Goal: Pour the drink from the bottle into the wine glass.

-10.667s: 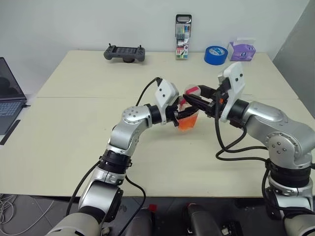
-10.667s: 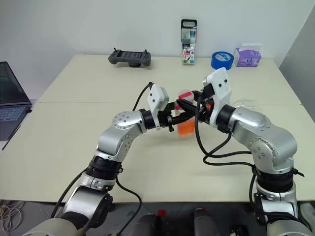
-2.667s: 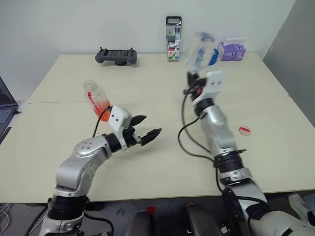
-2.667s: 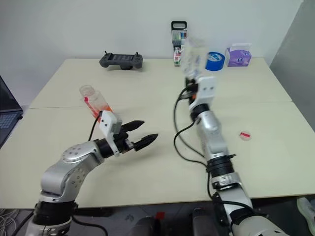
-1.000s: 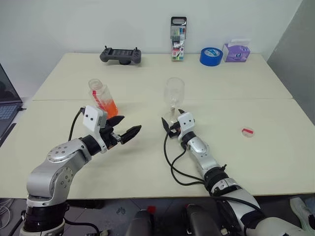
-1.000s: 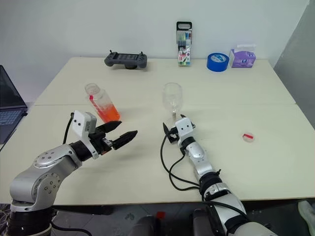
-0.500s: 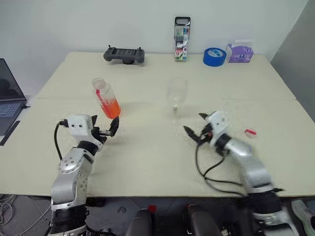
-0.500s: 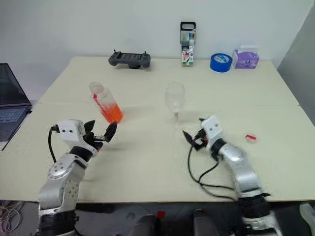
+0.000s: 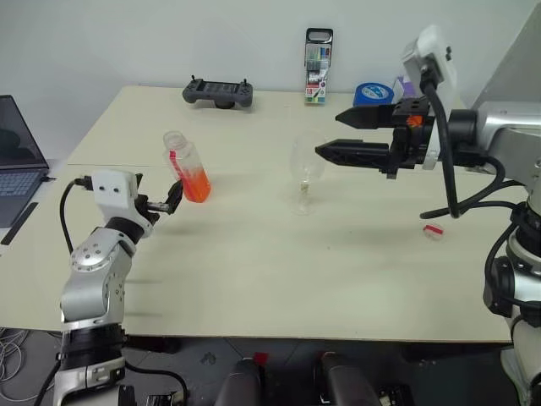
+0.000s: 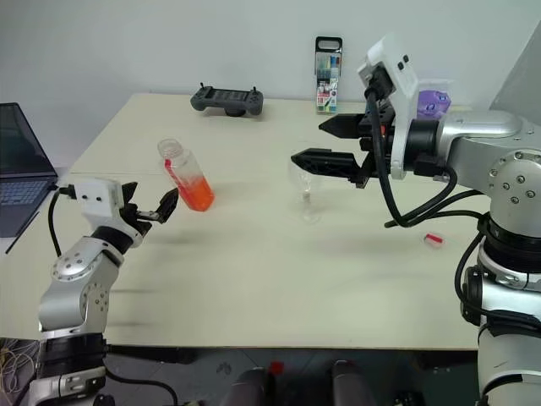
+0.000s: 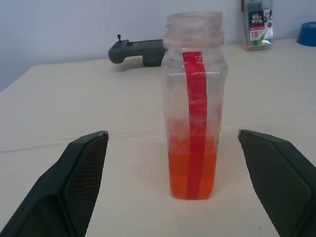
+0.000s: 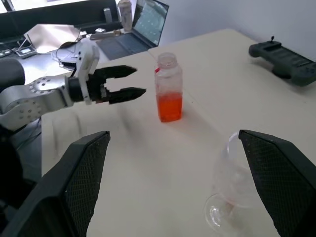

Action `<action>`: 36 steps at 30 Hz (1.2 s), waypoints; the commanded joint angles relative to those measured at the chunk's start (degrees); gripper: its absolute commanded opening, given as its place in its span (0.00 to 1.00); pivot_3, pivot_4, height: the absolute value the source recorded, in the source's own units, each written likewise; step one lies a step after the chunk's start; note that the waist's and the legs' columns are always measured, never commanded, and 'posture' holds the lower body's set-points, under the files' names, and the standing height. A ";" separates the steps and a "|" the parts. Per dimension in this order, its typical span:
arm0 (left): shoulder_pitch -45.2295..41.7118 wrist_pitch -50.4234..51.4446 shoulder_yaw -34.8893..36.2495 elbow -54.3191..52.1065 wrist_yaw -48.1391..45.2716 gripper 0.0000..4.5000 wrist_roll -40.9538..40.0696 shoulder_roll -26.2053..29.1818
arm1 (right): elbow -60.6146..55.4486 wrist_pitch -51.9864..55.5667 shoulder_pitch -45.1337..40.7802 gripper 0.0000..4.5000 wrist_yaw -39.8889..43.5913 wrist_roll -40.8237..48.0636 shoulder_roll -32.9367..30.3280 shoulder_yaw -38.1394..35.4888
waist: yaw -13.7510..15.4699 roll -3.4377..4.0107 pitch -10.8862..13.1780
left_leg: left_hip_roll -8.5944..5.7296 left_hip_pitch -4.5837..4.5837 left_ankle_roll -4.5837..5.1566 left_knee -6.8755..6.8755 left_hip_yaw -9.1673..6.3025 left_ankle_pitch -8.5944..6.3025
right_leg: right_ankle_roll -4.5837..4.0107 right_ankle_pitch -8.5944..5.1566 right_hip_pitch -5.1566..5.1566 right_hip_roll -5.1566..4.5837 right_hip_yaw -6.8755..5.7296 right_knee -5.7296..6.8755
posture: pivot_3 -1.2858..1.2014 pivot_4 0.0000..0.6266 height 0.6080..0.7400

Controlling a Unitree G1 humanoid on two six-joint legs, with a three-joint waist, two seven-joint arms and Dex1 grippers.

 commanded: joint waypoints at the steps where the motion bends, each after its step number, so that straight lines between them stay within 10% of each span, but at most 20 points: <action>1: -2.82 -0.04 -1.10 1.10 -1.13 1.00 0.71 0.88 | -0.42 -1.87 -1.32 0.99 0.45 0.42 -0.83 0.02 | -0.10 0.00 0.00 | -0.03 0.01 0.00 0.00 0.05 0.00 | 0.02 0.01 0.00 0.00 0.02 -0.02 | 0.52 0.24 1.00; 25: -23.54 -16.98 -5.71 33.66 -7.05 1.00 7.27 -0.33 | -0.91 -5.18 0.92 0.99 -1.60 -0.70 -1.18 1.94 | -0.21 -0.01 0.01 | 0.08 -0.02 -0.01 -0.05 -0.03 0.00 | 0.03 0.02 -0.09 -0.01 -0.06 0.02 | 0.52 0.24 1.00; 33: -24.59 -19.51 -6.16 36.72 -7.75 0.44 7.67 -0.72 | -1.00 -5.36 2.34 1.00 -2.80 -0.58 -1.30 0.95 | -0.21 -0.01 0.01 | 0.08 -0.02 0.00 -0.05 -0.05 0.00 | 0.03 0.02 -0.10 -0.01 -0.02 0.04 | 0.52 0.24 1.00; 36: -24.88 -20.07 -5.98 37.38 -8.12 0.41 7.78 -0.17 | -1.84 -8.23 5.23 1.00 -3.93 -0.97 -0.70 -1.70 | -0.21 -0.04 -0.01 | 0.08 -0.02 0.00 -0.05 -0.05 0.00 | 0.03 0.02 -0.10 -0.01 -0.02 0.04 | 0.52 0.24 1.00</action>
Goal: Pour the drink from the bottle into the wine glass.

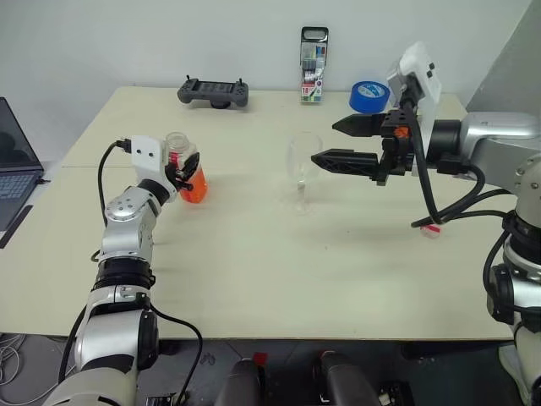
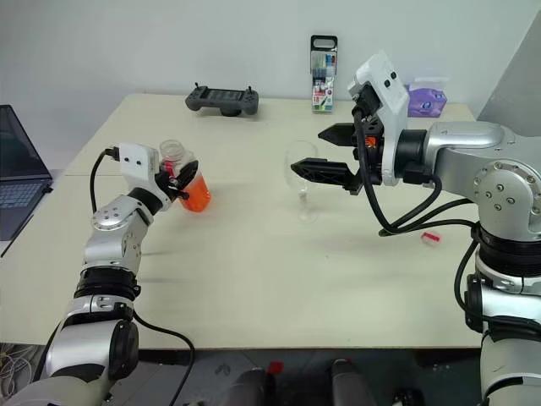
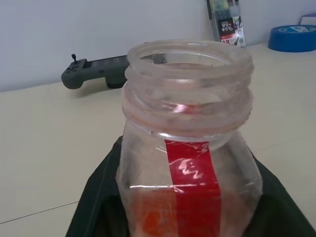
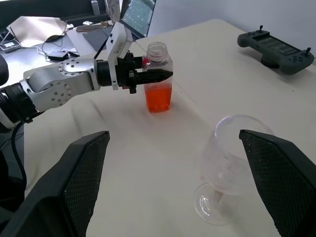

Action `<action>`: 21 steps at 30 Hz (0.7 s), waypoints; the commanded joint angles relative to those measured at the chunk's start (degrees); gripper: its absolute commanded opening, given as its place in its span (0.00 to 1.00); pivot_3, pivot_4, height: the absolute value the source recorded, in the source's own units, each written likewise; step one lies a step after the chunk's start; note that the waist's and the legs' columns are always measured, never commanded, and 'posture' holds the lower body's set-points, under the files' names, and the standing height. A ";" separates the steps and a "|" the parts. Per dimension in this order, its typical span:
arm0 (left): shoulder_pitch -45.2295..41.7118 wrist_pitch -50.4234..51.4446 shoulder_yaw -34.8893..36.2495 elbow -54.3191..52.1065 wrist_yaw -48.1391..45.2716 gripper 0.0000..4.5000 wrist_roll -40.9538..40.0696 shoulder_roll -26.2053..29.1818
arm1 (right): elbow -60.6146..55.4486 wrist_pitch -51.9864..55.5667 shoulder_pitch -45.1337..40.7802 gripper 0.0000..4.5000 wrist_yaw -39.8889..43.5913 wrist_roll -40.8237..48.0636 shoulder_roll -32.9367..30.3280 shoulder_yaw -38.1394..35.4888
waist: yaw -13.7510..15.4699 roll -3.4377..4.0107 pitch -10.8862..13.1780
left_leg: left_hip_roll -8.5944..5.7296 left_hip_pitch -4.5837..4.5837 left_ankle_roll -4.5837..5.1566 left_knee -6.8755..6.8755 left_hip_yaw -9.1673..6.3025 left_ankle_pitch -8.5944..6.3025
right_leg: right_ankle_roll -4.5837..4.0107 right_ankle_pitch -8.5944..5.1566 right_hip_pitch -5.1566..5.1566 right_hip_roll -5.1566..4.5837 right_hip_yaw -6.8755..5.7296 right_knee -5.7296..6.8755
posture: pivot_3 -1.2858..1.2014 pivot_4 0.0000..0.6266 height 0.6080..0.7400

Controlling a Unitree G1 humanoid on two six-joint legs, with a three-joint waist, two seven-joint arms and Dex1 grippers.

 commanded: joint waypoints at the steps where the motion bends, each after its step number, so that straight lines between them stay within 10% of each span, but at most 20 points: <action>1: -1.95 -1.71 0.22 -0.16 -1.06 0.41 0.26 1.15 | -2.76 -6.56 3.87 1.00 -1.32 -1.15 0.02 -5.48 | 0.01 -0.03 -0.01 | 0.00 -0.01 0.00 0.00 -0.02 0.00 | 0.00 0.00 0.01 0.00 0.00 -0.01 | 0.52 0.24 1.00; 10: -16.16 -7.44 -9.67 -3.44 -6.82 0.41 8.04 0.60 | -13.17 -23.31 32.71 1.00 -5.78 -1.90 5.36 -22.28 | 1.71 -0.36 0.15 | -0.12 -0.24 -0.01 0.11 -0.10 0.01 | 0.03 0.00 0.07 0.10 -0.30 -0.06 | 0.52 0.24 1.00; 21: -28.08 -27.48 -20.46 11.11 -3.61 0.40 22.11 -1.05 | -26.43 -35.95 48.51 1.00 -15.90 -14.49 13.11 -7.08 | -0.52 -0.26 0.14 | -0.26 0.11 0.01 -0.03 0.23 0.01 | 0.13 0.00 0.03 0.21 0.22 0.04 | 0.52 0.24 1.00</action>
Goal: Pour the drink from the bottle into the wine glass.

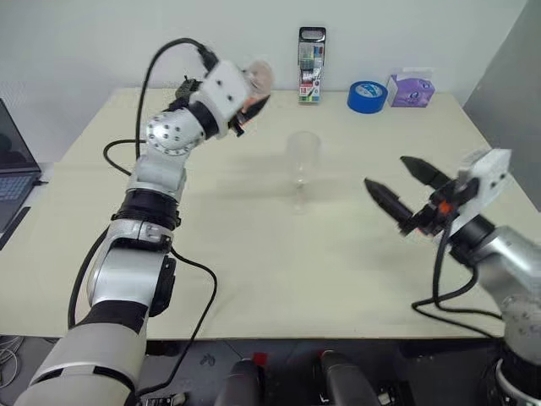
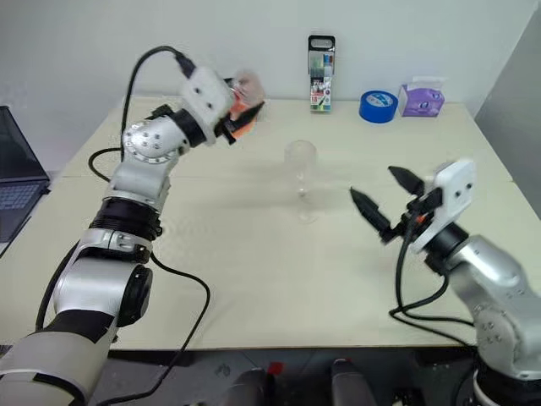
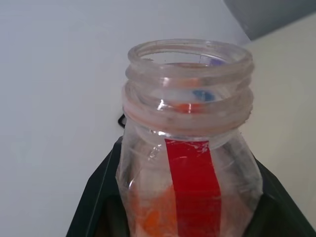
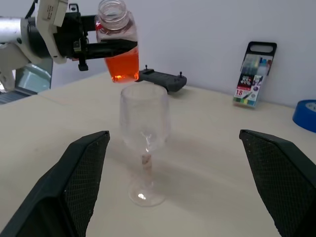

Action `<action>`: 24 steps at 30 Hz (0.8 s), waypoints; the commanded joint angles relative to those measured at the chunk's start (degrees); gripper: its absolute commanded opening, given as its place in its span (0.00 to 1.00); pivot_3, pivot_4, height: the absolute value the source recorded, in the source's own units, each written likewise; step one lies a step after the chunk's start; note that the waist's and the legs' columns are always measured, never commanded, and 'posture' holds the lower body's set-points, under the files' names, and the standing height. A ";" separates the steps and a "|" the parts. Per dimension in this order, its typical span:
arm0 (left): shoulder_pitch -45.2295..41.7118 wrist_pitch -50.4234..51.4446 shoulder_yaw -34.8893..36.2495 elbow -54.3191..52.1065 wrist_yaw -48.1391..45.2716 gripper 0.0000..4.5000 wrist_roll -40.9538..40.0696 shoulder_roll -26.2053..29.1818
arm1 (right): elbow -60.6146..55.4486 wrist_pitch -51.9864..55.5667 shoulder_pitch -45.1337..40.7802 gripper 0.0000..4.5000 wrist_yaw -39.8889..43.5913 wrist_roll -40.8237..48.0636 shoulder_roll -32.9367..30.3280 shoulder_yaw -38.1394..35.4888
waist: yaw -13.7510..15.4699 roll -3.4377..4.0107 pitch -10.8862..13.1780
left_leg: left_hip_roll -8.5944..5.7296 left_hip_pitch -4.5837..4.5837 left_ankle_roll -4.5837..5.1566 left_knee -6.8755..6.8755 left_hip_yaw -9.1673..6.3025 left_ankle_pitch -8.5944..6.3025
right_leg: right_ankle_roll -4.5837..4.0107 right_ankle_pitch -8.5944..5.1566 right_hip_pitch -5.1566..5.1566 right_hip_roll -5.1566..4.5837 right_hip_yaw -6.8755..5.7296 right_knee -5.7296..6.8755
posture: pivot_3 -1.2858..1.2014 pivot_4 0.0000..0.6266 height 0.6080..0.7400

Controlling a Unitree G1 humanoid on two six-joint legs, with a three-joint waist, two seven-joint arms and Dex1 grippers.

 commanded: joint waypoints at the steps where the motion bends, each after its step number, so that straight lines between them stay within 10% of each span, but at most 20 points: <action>1: -4.31 -6.64 -1.03 3.33 2.90 0.40 3.37 0.47 | -2.56 -5.08 2.12 1.00 -0.98 -5.12 -0.21 4.76 | -0.03 0.00 0.01 | 0.00 -0.03 0.00 0.00 0.00 0.00 | 0.00 0.00 -0.03 0.00 0.00 0.01 | 0.52 0.24 1.00; 24: -14.07 -21.35 -13.13 18.93 22.93 0.40 24.23 -0.15 | -0.34 -10.08 3.11 1.00 -4.42 -11.59 3.51 9.90 | 0.33 -0.02 0.01 | -0.42 -0.12 0.00 0.08 -0.12 0.00 | 0.08 -0.04 0.00 -0.17 -0.12 -0.01 | 0.52 0.24 1.00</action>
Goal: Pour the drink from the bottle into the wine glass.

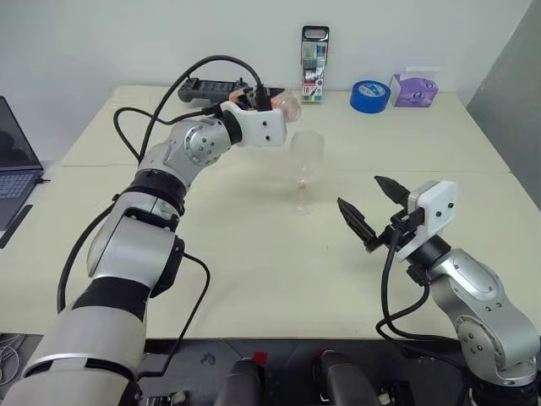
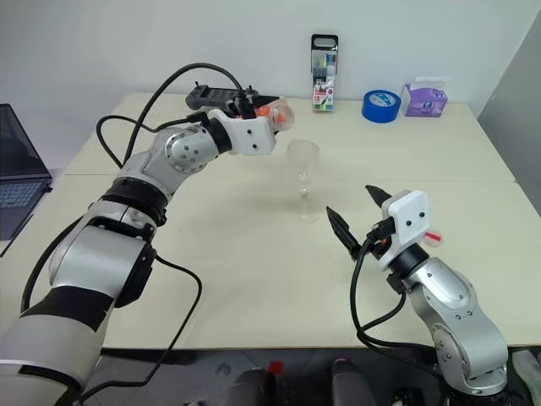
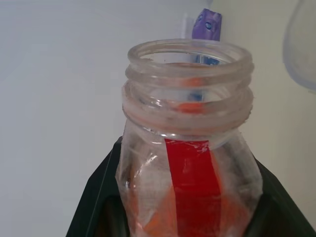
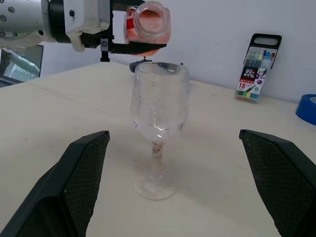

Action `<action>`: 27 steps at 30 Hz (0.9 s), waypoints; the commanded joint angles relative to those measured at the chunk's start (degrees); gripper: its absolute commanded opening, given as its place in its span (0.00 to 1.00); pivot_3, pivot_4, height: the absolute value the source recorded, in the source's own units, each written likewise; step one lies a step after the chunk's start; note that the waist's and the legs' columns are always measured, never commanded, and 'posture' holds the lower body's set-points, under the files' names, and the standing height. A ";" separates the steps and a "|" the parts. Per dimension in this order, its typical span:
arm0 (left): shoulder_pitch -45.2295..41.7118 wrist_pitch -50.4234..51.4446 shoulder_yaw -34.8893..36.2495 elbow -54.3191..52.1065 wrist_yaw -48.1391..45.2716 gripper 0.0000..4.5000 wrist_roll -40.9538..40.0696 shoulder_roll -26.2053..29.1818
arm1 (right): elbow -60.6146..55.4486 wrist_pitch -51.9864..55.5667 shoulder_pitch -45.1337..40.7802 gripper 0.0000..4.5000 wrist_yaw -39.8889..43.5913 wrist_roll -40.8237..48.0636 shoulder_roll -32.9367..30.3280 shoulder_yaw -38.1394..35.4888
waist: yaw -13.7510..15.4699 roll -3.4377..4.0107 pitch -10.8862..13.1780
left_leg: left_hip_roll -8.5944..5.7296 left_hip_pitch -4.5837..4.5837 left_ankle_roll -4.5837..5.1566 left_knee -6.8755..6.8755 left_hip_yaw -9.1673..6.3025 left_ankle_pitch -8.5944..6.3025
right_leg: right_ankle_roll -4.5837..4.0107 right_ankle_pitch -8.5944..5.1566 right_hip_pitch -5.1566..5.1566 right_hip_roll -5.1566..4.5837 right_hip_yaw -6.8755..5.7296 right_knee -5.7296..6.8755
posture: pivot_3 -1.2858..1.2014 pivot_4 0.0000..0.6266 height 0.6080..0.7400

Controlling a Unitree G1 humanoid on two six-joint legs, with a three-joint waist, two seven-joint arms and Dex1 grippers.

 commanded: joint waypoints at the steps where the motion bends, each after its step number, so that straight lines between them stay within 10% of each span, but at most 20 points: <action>1: -3.55 -1.86 -1.61 0.07 3.69 0.40 2.53 -0.14 | -0.85 -1.63 -0.35 1.00 -0.41 -0.21 0.29 -0.87 | 0.00 0.00 0.00 | 0.00 0.00 0.00 0.00 0.00 0.00 | 0.00 0.00 0.00 0.00 -0.01 0.00 | 0.52 0.24 1.00; 27: -8.23 -2.82 -9.55 4.11 15.13 0.40 12.89 1.16 | -0.55 -1.82 -1.47 1.00 -0.86 -0.30 -0.17 -0.78 | -0.05 0.00 0.00 | -0.03 0.00 0.00 0.02 0.04 0.00 | 0.00 0.00 0.00 0.00 -0.02 0.04 | 0.52 0.24 1.00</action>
